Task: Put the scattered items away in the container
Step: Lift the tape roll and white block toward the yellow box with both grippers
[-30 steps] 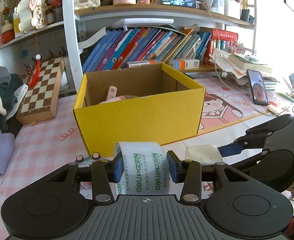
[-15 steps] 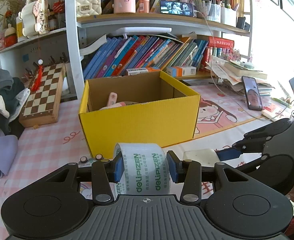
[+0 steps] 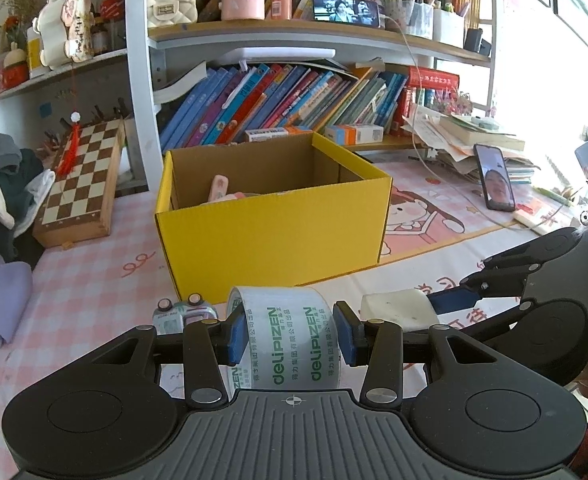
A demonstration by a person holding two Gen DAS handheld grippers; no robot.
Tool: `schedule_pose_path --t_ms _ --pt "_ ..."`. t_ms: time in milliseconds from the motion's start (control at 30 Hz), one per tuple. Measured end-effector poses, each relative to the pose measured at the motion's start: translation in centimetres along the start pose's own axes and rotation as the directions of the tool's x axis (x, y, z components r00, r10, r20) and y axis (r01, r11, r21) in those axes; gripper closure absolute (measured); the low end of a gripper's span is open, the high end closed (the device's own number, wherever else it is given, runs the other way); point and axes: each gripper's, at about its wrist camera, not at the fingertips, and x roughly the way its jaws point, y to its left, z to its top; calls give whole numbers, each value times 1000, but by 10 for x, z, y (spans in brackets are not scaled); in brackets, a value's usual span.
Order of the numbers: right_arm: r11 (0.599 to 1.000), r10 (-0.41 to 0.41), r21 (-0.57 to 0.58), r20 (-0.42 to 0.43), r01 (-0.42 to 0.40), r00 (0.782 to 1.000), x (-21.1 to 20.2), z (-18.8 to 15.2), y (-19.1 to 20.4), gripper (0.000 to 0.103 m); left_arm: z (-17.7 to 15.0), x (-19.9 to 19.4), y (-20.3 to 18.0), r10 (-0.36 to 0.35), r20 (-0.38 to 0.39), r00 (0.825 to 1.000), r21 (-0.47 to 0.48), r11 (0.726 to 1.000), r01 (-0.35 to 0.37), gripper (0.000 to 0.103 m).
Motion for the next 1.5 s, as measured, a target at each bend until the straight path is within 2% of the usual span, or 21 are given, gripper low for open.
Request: schedule_pose_path --t_ms 633,1200,1500 --pt "1000 -4 -15 6 4 1000 1 7 12 65 -1 -9 13 0 21 1000 -23 1000 0 61" --pt "1000 -18 22 64 16 998 -18 30 -1 65 21 -20 24 -9 99 995 -70 997 16 61" --pt "1000 -7 17 100 6 995 -26 49 -10 65 49 -29 34 32 187 982 -55 998 -22 61"
